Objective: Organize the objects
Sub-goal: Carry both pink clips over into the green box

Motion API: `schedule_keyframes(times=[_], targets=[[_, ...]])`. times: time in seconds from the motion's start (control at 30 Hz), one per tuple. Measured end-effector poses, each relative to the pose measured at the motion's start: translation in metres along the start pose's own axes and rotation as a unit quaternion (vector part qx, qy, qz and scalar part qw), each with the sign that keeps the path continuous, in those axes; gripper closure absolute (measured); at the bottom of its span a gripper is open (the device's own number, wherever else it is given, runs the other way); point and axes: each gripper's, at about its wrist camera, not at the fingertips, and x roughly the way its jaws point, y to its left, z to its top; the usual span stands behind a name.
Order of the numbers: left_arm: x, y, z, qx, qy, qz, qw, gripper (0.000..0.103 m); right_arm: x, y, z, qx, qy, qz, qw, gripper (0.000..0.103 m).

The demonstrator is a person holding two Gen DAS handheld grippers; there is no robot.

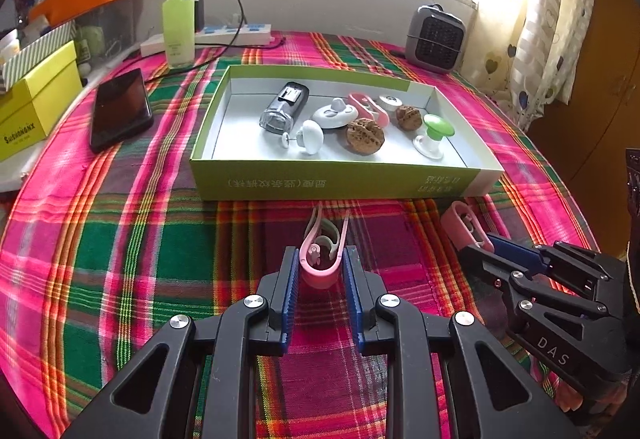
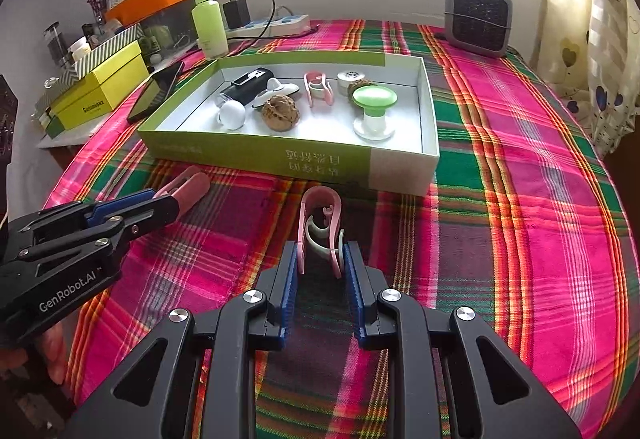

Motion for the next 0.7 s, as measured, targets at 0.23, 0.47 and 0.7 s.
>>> schedule_keyframes(times=[0.23, 0.47, 0.7], targets=[[-0.003, 0.004, 0.001, -0.002, -0.010, -0.007, 0.9999, 0.083, -0.002, 0.001, 0.001, 0.002, -0.005, 0.011, 1.000, 0.079], [-0.011, 0.011, 0.005, -0.008, -0.020, -0.003, 0.9998, 0.083, -0.007, 0.003, 0.003, 0.002, -0.019, 0.030, 0.999, 0.079], [-0.018, 0.013, 0.012, -0.007, -0.030, -0.003, 0.9995, 0.083, -0.015, 0.006, 0.009, -0.002, -0.038, 0.037, 0.999, 0.079]])
